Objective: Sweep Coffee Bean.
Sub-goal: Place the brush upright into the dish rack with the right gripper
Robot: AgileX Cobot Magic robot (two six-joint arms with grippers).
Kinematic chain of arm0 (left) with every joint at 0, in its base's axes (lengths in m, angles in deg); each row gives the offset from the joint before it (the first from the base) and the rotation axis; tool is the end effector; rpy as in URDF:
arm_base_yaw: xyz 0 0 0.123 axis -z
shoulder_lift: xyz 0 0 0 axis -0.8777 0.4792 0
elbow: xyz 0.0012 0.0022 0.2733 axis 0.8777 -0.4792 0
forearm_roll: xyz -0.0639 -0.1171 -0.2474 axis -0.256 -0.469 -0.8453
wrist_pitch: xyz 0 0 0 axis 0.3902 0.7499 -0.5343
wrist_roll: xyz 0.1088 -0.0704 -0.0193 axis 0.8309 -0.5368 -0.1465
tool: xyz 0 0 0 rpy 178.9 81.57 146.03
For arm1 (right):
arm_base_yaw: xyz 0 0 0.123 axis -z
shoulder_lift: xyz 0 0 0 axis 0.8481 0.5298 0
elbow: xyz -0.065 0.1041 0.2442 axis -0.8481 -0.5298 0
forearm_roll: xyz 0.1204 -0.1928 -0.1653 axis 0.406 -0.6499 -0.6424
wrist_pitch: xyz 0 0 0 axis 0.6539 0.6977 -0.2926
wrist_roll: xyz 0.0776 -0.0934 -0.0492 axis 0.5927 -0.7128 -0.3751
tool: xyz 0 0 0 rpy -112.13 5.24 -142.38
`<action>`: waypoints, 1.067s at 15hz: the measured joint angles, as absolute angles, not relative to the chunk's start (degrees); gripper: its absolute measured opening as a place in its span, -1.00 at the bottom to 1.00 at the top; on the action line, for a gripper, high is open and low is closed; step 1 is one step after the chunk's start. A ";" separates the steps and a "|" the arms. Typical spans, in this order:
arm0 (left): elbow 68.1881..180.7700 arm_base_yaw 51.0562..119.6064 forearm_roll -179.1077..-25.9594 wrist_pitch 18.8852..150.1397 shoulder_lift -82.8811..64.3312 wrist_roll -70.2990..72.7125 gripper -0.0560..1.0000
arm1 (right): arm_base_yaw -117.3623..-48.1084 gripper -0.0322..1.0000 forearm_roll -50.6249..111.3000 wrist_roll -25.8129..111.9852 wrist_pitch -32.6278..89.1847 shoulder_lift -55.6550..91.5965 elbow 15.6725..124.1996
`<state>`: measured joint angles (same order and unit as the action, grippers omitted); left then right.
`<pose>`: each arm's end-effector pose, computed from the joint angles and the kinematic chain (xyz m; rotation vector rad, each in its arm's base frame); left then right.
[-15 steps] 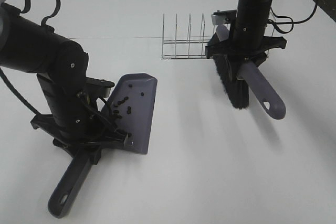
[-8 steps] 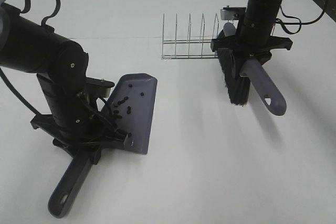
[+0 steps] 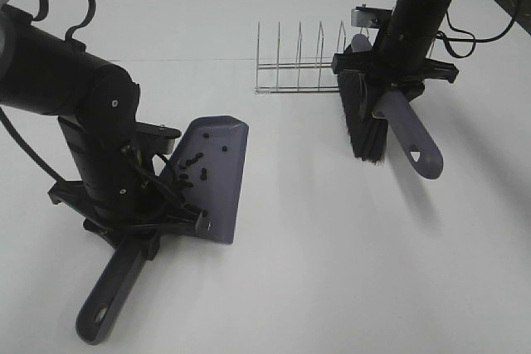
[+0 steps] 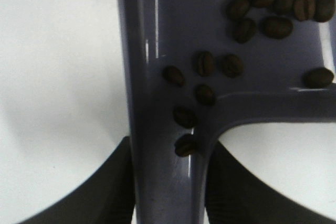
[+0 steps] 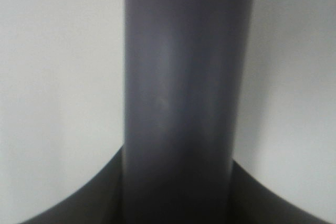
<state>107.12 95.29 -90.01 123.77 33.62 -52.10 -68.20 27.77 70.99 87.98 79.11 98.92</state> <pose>0.2880 -0.1956 0.0201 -0.3774 -3.0830 -0.0077 0.4791 0.0976 0.0807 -0.0894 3.1320 0.1387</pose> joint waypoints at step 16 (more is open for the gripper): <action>107.12 95.29 -89.04 124.75 33.62 -51.99 -0.30 | -67.00 -0.43 25.08 69.96 89.53 92.23 120.98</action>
<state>107.12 95.29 -89.04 124.75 33.62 -51.99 -67.00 25.08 69.96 89.53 92.23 120.98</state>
